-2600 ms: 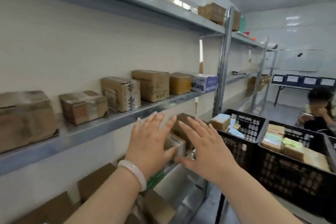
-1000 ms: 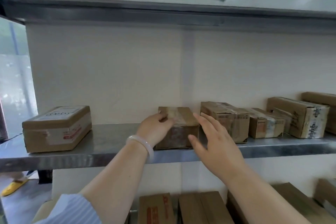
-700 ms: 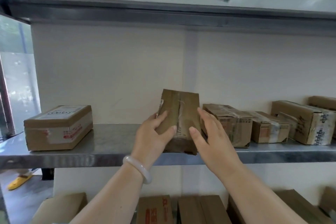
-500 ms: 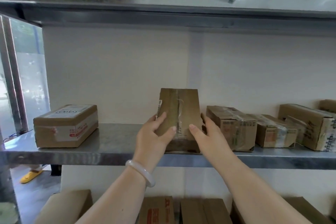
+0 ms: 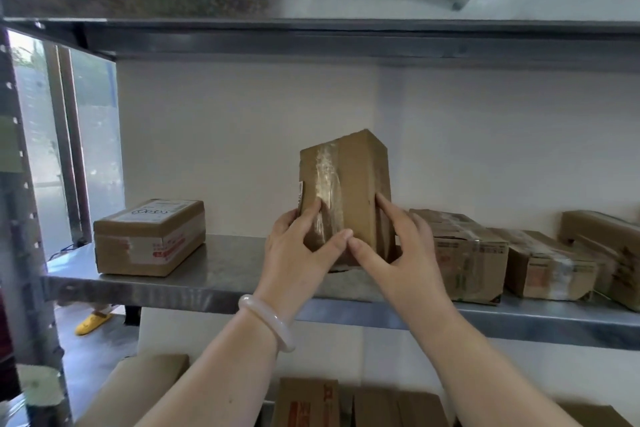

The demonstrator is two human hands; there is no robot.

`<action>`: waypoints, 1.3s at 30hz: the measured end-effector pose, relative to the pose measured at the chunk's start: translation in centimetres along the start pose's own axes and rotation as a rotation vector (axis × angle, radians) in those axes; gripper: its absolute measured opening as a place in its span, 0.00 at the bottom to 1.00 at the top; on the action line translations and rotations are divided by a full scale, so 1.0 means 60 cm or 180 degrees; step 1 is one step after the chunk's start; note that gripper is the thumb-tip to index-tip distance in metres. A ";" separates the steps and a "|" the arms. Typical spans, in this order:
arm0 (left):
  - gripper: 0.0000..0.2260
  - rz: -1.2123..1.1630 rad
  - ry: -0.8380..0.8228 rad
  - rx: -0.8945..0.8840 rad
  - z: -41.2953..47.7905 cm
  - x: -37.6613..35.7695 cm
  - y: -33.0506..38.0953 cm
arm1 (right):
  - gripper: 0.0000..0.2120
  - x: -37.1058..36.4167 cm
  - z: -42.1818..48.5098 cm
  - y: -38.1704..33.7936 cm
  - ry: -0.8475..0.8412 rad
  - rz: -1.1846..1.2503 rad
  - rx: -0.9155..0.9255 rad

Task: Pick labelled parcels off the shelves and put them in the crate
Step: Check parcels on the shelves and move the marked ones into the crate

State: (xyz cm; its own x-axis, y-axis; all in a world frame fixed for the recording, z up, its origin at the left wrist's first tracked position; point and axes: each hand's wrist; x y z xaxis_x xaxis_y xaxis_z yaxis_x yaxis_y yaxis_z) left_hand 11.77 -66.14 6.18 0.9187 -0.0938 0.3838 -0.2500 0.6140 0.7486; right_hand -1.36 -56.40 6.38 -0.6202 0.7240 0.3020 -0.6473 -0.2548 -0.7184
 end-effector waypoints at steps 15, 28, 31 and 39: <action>0.40 -0.1984 -0.0293 0.0063 0.000 0.008 0.002 | 0.23 -0.008 -0.005 -0.011 -0.0121 0.1299 0.0217; 0.42 -0.1252 0.0192 -0.0222 -0.016 0.014 0.003 | 0.24 -0.027 -0.027 -0.008 -0.0588 0.0280 0.0631; 0.42 -0.1305 0.0269 -0.0055 -0.017 0.021 0.007 | 0.21 -0.027 -0.025 -0.010 -0.0575 0.0216 0.0665; 0.21 -0.2084 0.0068 0.0366 -0.014 0.035 -0.004 | 0.32 -0.010 -0.001 -0.002 -0.0238 0.0070 -0.0059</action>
State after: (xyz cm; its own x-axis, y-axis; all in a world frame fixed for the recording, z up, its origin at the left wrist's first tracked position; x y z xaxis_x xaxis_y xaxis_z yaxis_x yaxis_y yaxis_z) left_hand 14.01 -65.86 6.34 0.8975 -0.4028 -0.1797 0.3318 0.3480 0.8768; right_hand -0.85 -56.78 6.26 -0.6659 0.6682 0.3316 -0.6254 -0.2577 -0.7366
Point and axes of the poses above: each hand's wrist, its own z-axis towards the middle knuckle, its own x-axis out of the back of the hand, y = z × x, and after that the axes turned 2 degrees about y, right-handed
